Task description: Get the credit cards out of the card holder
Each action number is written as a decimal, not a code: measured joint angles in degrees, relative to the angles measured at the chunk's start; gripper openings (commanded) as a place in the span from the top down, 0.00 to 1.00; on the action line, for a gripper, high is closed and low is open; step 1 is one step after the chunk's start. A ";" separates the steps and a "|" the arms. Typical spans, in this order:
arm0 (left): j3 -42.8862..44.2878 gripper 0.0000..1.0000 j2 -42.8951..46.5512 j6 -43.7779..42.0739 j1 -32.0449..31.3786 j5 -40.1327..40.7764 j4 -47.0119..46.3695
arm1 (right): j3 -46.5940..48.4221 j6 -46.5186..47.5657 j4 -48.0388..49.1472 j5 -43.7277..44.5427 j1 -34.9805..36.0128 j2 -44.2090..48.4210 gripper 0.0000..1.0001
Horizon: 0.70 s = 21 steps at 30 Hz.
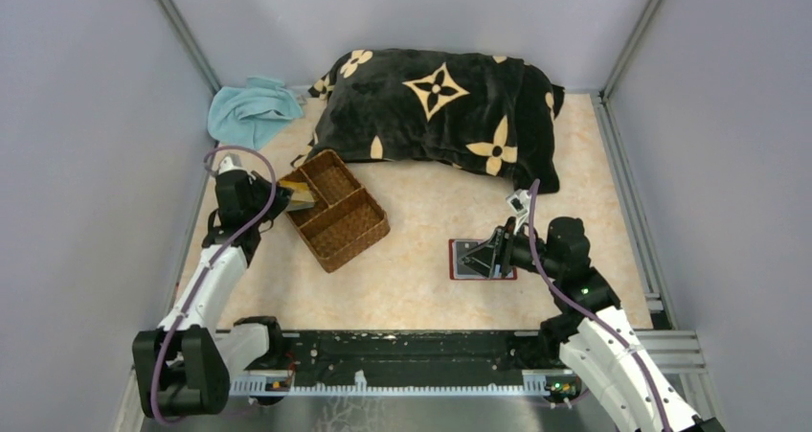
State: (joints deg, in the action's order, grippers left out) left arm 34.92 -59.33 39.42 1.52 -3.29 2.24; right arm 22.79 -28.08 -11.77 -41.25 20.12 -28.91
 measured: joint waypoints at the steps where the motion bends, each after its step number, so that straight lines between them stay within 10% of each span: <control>1: -0.57 1.00 -0.11 0.20 0.37 -0.22 -0.50 | 0.00 0.00 0.00 0.02 0.00 0.00 0.47; 21: -4.50 1.00 -1.05 3.63 1.55 6.16 -7.04 | 0.00 0.02 0.09 0.04 0.00 -0.50 0.47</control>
State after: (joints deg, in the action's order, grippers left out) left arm 30.41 -60.38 43.05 3.07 2.87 -4.80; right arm 22.79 -28.05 -11.68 -41.21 20.12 -29.41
